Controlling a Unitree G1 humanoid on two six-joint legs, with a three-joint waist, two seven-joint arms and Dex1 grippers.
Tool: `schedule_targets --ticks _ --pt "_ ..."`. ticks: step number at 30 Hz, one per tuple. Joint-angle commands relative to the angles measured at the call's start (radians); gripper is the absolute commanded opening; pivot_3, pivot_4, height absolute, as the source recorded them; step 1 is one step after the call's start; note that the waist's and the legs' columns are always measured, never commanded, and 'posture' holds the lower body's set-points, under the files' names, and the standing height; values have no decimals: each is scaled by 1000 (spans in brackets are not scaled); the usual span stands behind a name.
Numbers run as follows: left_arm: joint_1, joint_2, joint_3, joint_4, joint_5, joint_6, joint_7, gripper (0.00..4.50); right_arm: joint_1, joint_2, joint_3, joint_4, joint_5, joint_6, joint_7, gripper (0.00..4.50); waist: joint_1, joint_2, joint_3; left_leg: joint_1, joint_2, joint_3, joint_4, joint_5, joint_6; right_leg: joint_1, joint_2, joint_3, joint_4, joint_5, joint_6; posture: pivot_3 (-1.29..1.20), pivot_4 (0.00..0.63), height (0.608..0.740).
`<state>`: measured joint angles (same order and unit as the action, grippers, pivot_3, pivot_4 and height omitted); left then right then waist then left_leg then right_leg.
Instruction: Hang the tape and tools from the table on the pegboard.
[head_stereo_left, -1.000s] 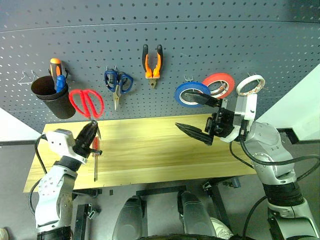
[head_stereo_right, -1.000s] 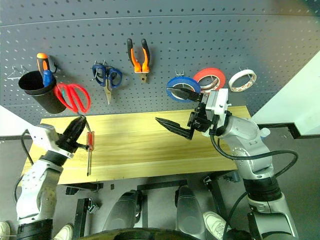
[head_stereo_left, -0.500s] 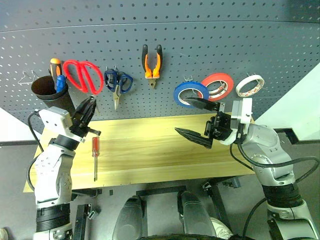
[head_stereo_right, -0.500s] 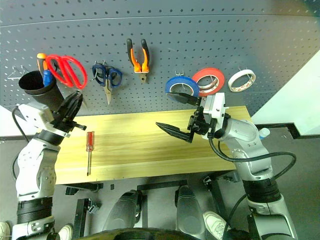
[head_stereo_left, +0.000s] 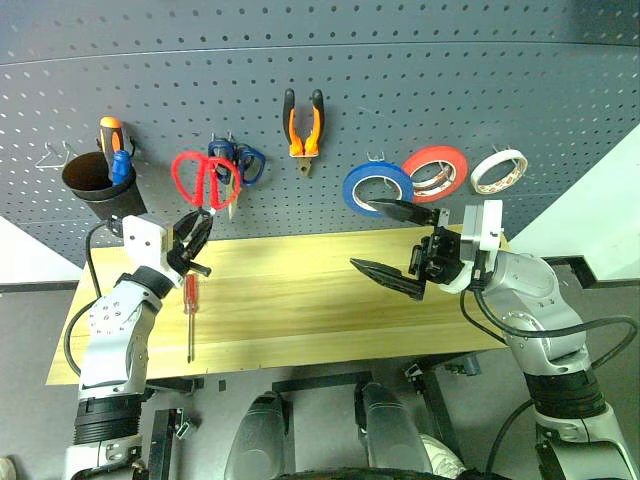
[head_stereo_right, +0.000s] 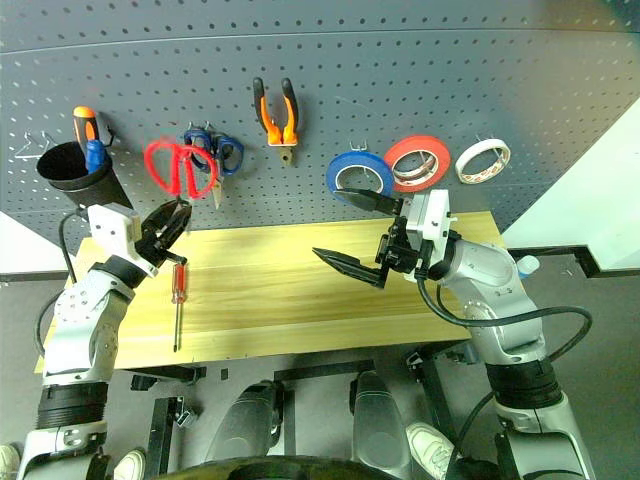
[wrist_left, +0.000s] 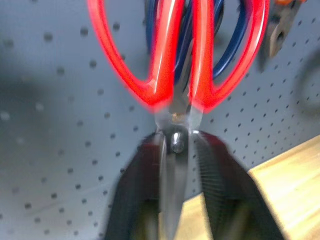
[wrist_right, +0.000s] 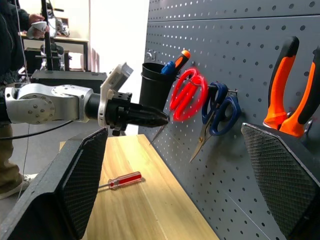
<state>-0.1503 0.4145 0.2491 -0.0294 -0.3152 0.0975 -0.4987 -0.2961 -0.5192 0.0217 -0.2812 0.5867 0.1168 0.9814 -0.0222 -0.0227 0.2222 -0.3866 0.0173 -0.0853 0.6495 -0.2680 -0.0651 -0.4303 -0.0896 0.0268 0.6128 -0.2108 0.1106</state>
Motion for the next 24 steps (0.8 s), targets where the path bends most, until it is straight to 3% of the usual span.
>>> schedule_targets --ticks 1,3,8,11,13,15,24 --pt "19 33 10 -44 30 182 95 2565 6 5 -18 -34 -6 -25 5 4500 -1 0 0 0 0 0 0 0 0 0 0 0 0 0 0 -65 150 730" --pt "20 40 20 -58 15 392 168 3206 10 4 -17 -35 -11 -25 4 4500 -4 0 0 1 0 0 0 0 0 0 0 0 1 0 0 -65 150 730" --pt "-33 37 84 21 -47 750 252 3206 21 3 -6 -20 -35 -37 18 4500 -19 0 0 1 0 -1 0 0 0 0 0 0 1 0 1 -53 159 730" --pt "-96 26 147 134 -57 855 322 3380 30 5 4 -8 -51 -49 28 4500 -22 0 0 2 0 -1 0 0 0 1 0 0 2 0 1 -47 162 730" --pt "-127 37 127 209 -35 874 326 3740 35 8 6 2 -59 -55 33 4500 -23 0 0 3 0 -1 0 0 0 1 1 0 3 0 1 -45 163 730" --pt "-165 39 117 281 -26 898 331 4401 39 9 8 10 -66 -61 37 4500 -23 0 -1 4 0 -1 0 0 0 2 1 0 3 0 1 -45 163 730" --pt "-332 74 40 642 73 826 326 4458 82 -13 -1 19 -79 -52 52 4500 -22 -1 -1 4 0 -1 0 0 -1 2 1 0 3 0 1 -69 164 730"
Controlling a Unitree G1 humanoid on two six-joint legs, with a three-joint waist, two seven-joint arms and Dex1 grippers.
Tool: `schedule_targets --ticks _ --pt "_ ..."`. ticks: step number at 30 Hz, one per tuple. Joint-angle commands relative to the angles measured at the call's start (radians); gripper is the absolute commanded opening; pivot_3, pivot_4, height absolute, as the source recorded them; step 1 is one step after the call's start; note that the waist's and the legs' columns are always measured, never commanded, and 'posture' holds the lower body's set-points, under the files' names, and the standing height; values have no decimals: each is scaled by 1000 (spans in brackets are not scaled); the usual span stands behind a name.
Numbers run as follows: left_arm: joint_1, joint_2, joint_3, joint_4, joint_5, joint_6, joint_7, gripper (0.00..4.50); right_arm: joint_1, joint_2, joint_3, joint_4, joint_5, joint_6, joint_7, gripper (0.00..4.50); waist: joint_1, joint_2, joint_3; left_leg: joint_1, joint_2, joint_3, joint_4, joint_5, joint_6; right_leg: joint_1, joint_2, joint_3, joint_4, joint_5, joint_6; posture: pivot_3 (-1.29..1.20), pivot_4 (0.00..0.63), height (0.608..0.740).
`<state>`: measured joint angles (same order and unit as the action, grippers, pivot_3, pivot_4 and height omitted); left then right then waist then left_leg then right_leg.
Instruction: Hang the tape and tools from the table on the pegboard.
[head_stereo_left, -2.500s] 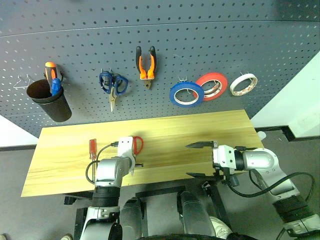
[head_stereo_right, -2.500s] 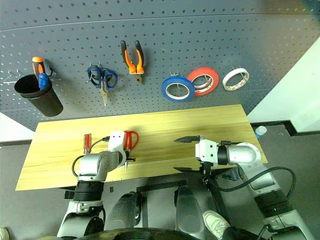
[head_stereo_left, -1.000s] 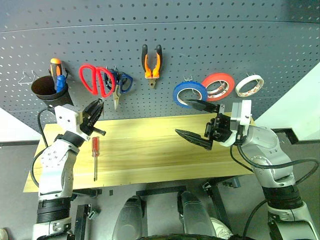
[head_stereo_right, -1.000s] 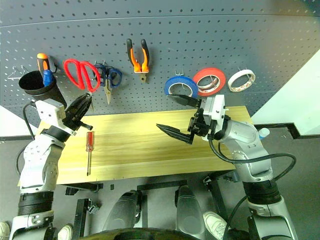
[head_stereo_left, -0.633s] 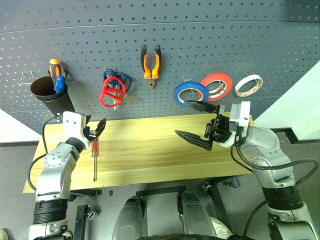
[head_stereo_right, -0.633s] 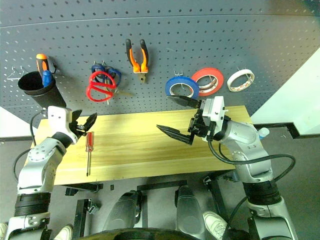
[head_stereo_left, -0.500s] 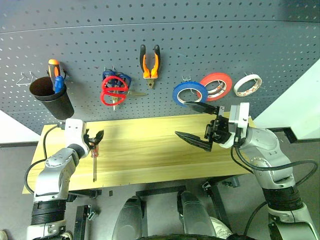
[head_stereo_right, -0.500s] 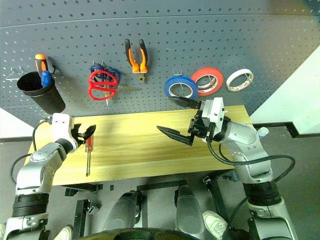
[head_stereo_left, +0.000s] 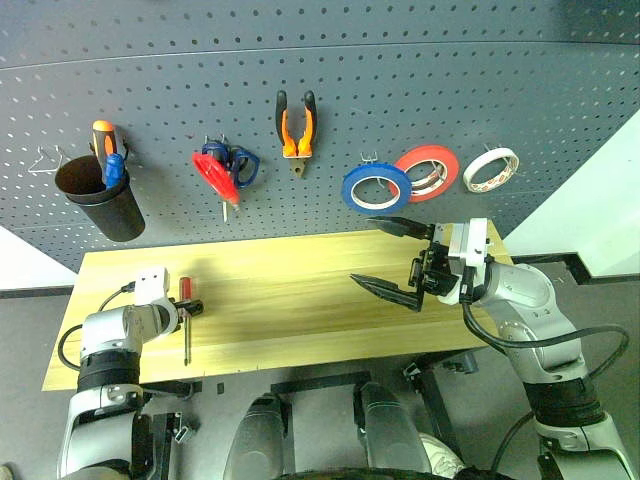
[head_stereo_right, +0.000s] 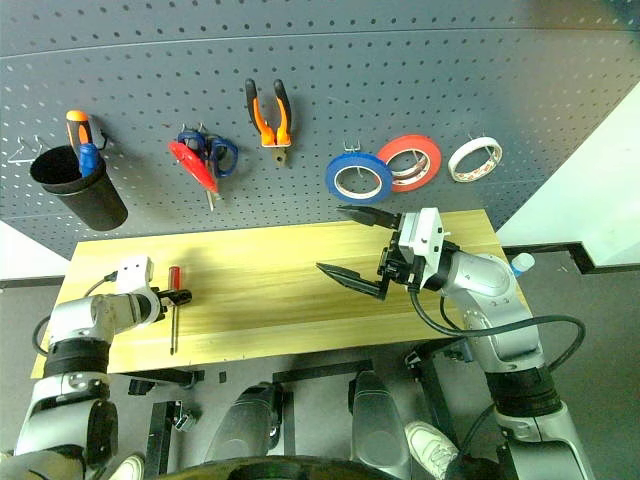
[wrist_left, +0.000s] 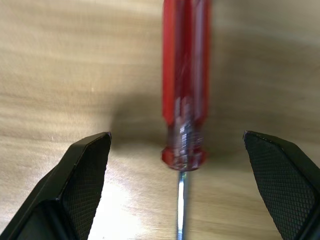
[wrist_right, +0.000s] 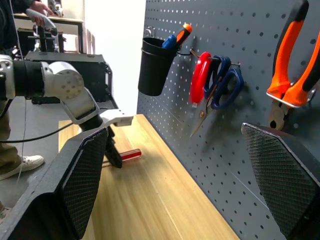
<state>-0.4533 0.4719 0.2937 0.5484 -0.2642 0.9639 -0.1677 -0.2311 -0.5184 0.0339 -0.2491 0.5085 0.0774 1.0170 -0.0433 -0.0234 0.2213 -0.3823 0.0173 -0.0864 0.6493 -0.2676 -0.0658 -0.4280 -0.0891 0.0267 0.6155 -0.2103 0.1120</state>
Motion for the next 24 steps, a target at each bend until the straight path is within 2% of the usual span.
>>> schedule_targets --ticks 1,5,10,14,15,22,23,24 --pt "-40 17 -7 84 25 -51 -9 4458 23 -21 -13 -14 1 -8 26 4500 -1 0 0 0 0 0 0 0 0 0 0 0 0 0 0 -74 164 730" --pt "-88 12 -7 184 32 -95 -28 4458 69 -89 7 -5 -17 -4 113 4500 -1 0 0 2 0 0 0 0 0 1 0 0 0 0 0 -80 164 730" --pt "-112 10 -4 233 35 -99 -36 4458 94 -119 27 19 -71 -50 158 4500 -3 1 0 8 0 1 -2 0 0 7 0 0 0 -2 4 -81 163 730" --pt "-109 9 -10 239 51 -119 -22 3619 95 -118 31 27 -80 -51 168 4500 -2 1 -1 9 0 1 -1 1 -1 8 0 0 0 -2 4 -81 163 730" --pt "-106 9 -12 236 55 -122 -20 3162 93 -116 32 30 -83 -52 169 4500 -2 1 -1 9 0 1 -1 1 -1 8 0 0 0 -2 5 -81 163 730" --pt "-90 10 -4 215 59 -117 -17 1074 84 -109 31 41 -92 -57 175 4500 -1 1 -1 8 0 1 -1 1 -2 8 0 0 0 -2 5 -71 161 730" --pt "-85 13 -1 203 58 -112 -17 884 82 -108 31 42 -94 -58 175 4500 -1 1 -1 9 0 1 -1 1 -2 8 0 0 0 -2 5 -72 159 730" --pt "-76 17 -2 183 57 -115 -24 884 80 -107 31 43 -96 -60 174 4500 -1 1 -1 9 0 1 -1 1 -2 8 0 0 0 -2 5 -72 159 730"
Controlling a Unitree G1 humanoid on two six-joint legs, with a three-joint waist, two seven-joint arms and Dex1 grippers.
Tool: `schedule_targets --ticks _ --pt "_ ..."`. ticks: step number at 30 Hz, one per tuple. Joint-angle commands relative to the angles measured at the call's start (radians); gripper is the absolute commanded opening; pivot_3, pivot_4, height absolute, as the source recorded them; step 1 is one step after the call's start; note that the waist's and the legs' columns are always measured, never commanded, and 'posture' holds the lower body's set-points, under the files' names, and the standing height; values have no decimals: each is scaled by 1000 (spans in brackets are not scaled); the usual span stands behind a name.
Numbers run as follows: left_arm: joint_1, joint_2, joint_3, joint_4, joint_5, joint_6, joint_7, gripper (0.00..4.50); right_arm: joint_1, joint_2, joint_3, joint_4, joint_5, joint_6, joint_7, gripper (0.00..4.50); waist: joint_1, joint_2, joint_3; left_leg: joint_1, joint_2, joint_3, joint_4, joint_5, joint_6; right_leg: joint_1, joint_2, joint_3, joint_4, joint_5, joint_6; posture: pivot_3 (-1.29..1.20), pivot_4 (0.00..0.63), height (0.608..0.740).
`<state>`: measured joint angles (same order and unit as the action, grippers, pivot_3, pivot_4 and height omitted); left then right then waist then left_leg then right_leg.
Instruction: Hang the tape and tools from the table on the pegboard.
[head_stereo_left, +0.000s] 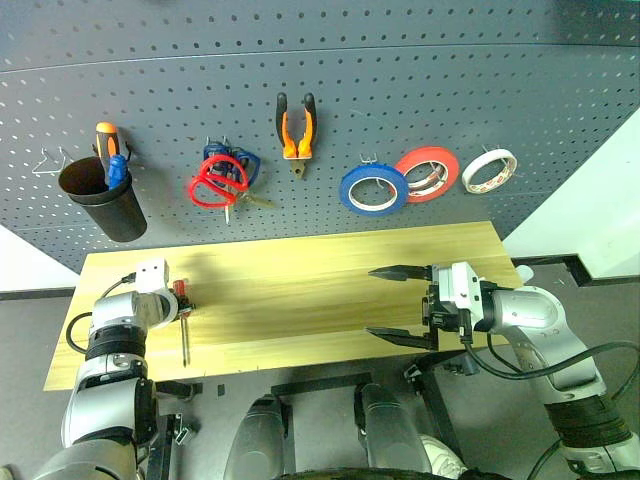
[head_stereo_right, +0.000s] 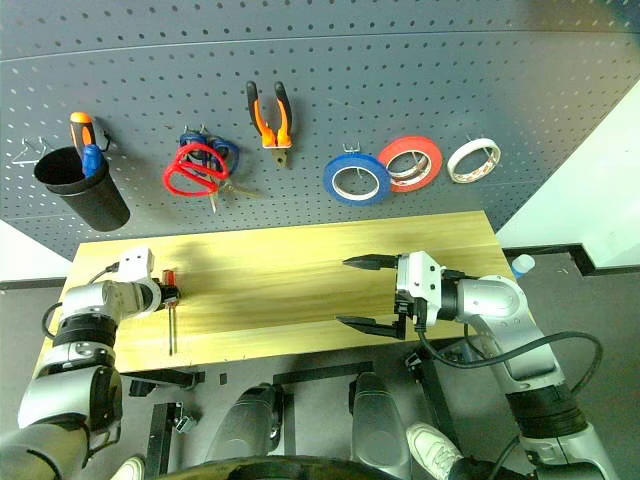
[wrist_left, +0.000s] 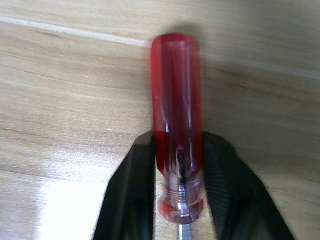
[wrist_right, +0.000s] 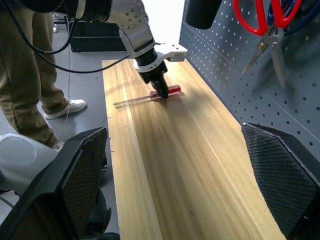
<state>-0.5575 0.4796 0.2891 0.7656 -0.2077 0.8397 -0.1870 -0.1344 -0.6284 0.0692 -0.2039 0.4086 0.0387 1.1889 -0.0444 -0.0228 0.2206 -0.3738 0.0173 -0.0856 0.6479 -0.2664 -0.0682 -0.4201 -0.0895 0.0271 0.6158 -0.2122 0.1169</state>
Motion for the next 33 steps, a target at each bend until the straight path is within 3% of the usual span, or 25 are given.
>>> schedule_targets --ticks 1,5,9,12,15,18,21,28,33 --pt "58 16 -11 -91 -2 -12 -40 884 -19 6 -5 -1 1 -26 -2 4500 -1 0 0 0 0 0 0 0 0 0 0 0 0 0 0 -77 159 730" --pt "219 47 -6 -402 -51 -53 -164 884 -34 26 -25 -11 15 -42 -24 4500 -10 0 0 -1 0 0 -1 0 0 -1 0 0 0 0 -1 -84 159 730" --pt "452 92 42 -738 -124 -230 -355 884 -73 58 -57 -45 87 -12 -53 4500 -17 -1 0 -2 1 0 -2 1 -2 -3 0 0 0 2 -4 -75 160 730" --pt "616 102 133 -961 -220 -403 -513 884 -124 65 -72 -70 145 49 -76 4500 -23 -1 0 -2 1 1 -2 1 -3 -4 -1 1 -1 0 -8 -61 158 730" --pt "667 112 255 -1067 -383 -416 -612 884 -186 69 -85 -75 199 97 -85 4500 -10 -1 0 -2 1 2 -2 1 -3 -3 -1 2 -1 0 -10 -41 155 730" --pt "617 133 383 -1129 -577 -381 -624 884 -238 72 -95 -68 235 131 -92 4500 0 -1 0 -2 1 2 -1 1 -3 -3 -1 1 -1 -1 -8 -33 152 730" --pt "484 187 470 -1110 -632 -418 -554 884 -266 64 -94 -53 231 133 -78 4500 8 -2 0 -3 1 1 0 1 -2 -3 -1 1 -2 -1 -8 -28 149 730" --pt "189 294 501 -945 -546 -592 -464 884 -262 73 -86 -49 220 127 -72 4500 -1 -2 -1 -3 0 2 -1 1 -2 -3 0 1 -3 1 -8 -30 142 730" --pt "124 344 442 -785 -373 -775 -478 884 -256 75 -90 -65 224 129 -80 4500 -1 -2 -1 -2 1 2 -2 1 -2 -3 0 1 -2 2 -6 -41 138 730"
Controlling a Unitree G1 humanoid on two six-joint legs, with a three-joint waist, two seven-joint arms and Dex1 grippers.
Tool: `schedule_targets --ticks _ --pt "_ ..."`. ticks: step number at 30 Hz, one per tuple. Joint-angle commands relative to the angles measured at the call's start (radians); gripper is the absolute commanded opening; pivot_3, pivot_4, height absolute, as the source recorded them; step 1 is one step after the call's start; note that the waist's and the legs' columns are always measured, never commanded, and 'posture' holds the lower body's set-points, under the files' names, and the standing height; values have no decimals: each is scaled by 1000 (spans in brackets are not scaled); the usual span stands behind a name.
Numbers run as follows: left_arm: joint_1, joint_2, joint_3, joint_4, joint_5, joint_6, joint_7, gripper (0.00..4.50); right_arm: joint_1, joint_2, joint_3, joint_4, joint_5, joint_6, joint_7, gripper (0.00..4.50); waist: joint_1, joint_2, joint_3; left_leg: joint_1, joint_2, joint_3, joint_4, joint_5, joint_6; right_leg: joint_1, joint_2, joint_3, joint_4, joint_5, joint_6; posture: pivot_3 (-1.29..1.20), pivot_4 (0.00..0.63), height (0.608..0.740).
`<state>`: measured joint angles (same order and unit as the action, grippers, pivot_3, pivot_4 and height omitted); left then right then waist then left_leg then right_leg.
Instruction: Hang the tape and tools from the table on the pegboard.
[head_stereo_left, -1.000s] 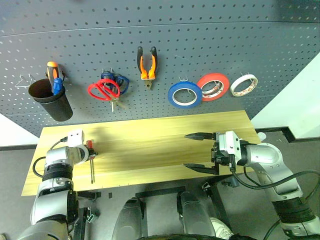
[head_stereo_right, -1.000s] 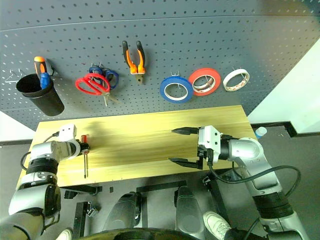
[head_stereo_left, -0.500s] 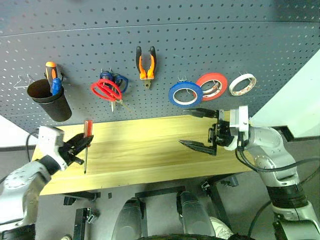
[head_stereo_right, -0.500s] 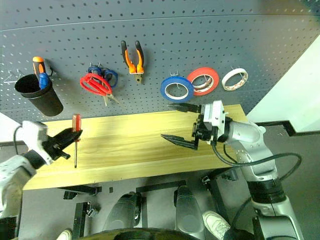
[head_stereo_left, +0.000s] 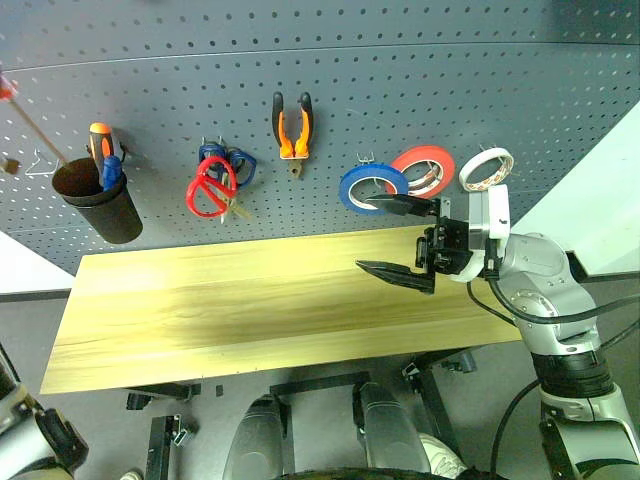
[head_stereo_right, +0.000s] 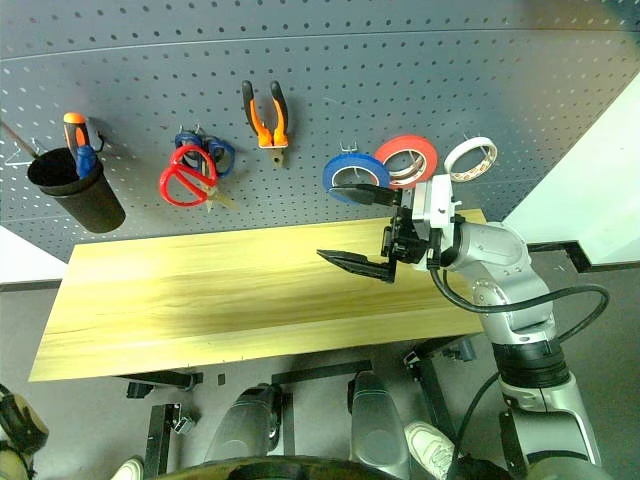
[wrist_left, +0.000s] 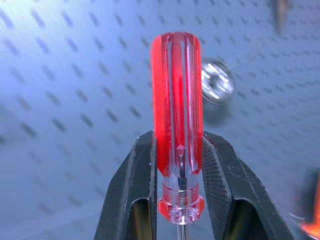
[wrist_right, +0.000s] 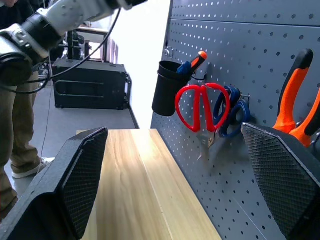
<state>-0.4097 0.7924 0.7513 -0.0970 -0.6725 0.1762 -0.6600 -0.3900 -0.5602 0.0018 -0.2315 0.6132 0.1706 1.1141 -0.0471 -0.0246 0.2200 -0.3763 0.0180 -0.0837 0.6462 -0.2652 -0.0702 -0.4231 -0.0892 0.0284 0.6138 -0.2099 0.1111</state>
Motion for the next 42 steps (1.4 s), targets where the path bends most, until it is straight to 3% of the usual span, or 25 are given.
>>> schedule_targets --ticks 1,10,19,26,27,32,36,39,42 --pt "-31 35 -29 110 115 -148 -8 884 1 7 -25 -40 21 -3 -6 4500 2 0 0 0 0 0 0 0 0 0 0 0 0 0 0 -41 138 730" --pt "-79 -19 -90 333 159 -358 -54 884 20 2 -55 -57 59 18 -14 4500 3 -1 -1 -1 0 0 0 0 0 0 0 0 0 0 1 -46 135 730" --pt "-95 -64 -136 457 146 -413 -92 884 30 -11 -63 -77 95 59 -7 4500 3 -1 -1 0 0 0 0 0 0 0 0 0 1 1 1 -54 129 730" --pt "-71 -74 -117 426 113 -367 -58 3266 46 -20 -56 -75 72 55 1 4500 2 -2 -1 0 0 0 0 0 0 0 0 0 1 1 1 -54 129 730" --pt "-68 -75 -112 412 95 -346 -52 3266 49 -21 -55 -74 70 54 2 4500 2 -2 -1 0 0 0 0 0 0 0 0 0 1 1 1 -54 129 730" --pt "88 -95 -94 149 -44 -209 -71 3266 105 -36 -36 -70 8 19 26 4500 1 -2 -1 0 0 0 0 0 0 0 0 0 0 1 1 -52 132 730" --pt "384 -135 -105 -130 -119 -111 -133 3266 182 -41 -32 -24 -70 -55 34 4500 -1 -2 -1 0 0 1 0 0 0 0 0 1 0 1 1 -42 135 730" --pt "579 -173 -155 -231 -42 -109 -151 3266 233 -54 -27 30 -139 -111 33 4500 2 -2 -1 1 0 1 0 0 0 0 0 1 1 -2 -3 -27 138 730" --pt "723 -236 -247 -204 143 -230 -168 3266 284 -62 -40 130 -184 -172 40 4500 4 -2 -4 2 0 1 1 0 0 3 0 1 0 -3 -2 -20 137 730"
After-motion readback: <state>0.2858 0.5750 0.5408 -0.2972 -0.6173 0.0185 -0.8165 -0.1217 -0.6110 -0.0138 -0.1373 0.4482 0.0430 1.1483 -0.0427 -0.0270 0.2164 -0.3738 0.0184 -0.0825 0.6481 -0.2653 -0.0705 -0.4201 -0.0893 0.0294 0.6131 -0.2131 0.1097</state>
